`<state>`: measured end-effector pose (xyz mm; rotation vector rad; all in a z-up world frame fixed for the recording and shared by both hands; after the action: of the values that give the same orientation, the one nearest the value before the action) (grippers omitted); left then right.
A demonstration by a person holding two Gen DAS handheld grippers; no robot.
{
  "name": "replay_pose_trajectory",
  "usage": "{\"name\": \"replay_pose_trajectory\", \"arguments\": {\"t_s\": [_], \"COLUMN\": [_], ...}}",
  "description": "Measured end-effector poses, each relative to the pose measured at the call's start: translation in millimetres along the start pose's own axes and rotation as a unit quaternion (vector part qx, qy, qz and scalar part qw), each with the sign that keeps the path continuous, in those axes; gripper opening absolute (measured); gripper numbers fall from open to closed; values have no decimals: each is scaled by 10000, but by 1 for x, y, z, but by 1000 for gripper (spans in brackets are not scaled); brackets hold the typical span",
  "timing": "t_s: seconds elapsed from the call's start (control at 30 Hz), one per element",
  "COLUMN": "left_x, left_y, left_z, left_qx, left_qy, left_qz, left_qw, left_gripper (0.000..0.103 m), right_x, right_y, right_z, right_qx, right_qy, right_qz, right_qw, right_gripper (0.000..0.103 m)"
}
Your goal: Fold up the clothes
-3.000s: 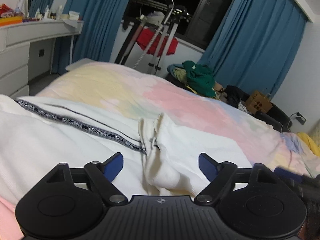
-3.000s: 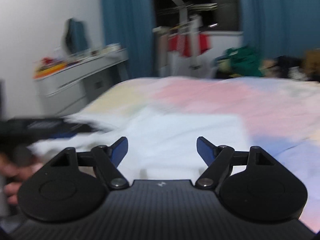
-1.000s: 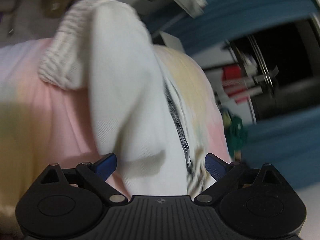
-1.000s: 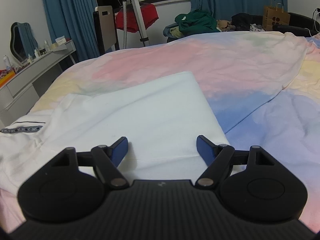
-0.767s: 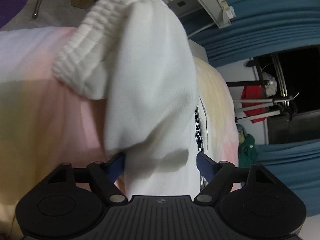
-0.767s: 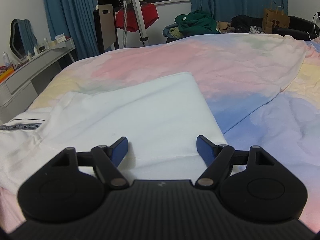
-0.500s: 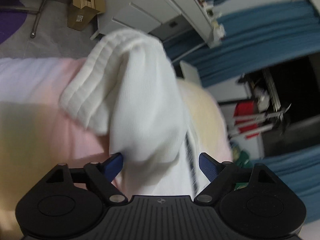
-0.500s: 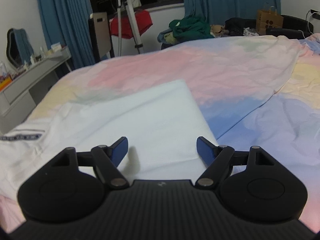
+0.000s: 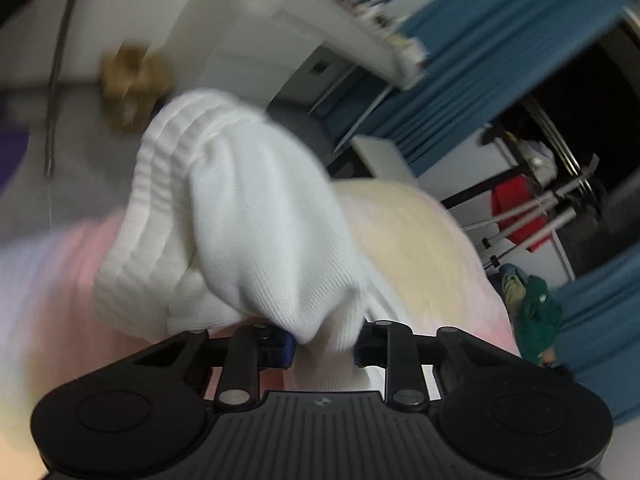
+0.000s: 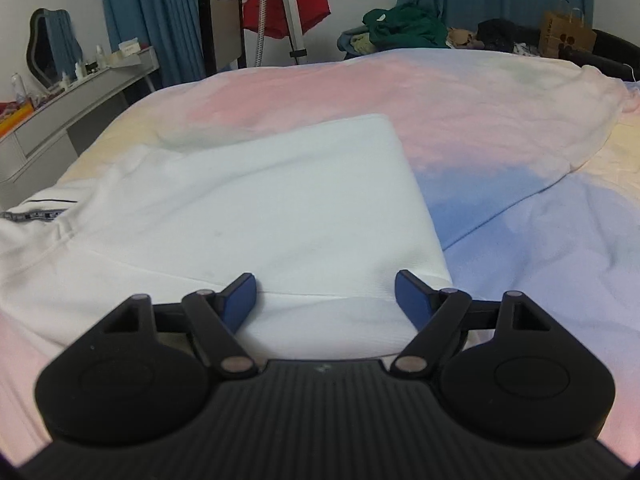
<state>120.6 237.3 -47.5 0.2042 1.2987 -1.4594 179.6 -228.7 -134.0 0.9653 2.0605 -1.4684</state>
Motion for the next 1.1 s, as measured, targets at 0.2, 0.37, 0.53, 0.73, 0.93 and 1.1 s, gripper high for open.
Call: {"name": "replay_pose_trajectory", "arguments": {"t_s": [0.2,0.37,0.53,0.73,0.93,1.1], "left_x": [-10,42,132,263,317,309], "left_y": [-56,-76,-77,-43,-41,-74], "left_z": [117,232,327,363,375,361], "left_qx": [-155,76,342,601,675,1037], "left_qy": [1913,3045,3948,5068,6206,6715], "left_qz": [1161,1903,2302,1544,1316,1069], "left_qw": [9745,9333,8888,8460,7700,7259], "left_gripper": [24,24,24,26,47,77], "right_x": [-13,-25,-44,-53,-49,-49], "right_y": [-6,-25,-48,-58,-48,-38], "right_z": [11,28,72,131,124,104], "right_qx": [-176,-251,-208,-120,-895,-1618], "right_qy": [536,1224,2155,3240,3399,3327], "right_qz": [-48,140,578,904,610,184], "right_qw": [9984,9921,9746,9417,9342,9289], "right_gripper": [76,77,77,79,79,80]}}
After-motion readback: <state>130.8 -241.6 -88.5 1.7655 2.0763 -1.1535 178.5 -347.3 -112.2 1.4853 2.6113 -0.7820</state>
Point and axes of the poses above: each gripper's, at about its wrist camera, not at the fingertips, and y roughly the way its jaws point, z to its right, x to its underside, the point moved 3 cm from there along y, roughly the way its jaws point, and after that the axes turned 15 degrees about y, right-handed, at the moved point
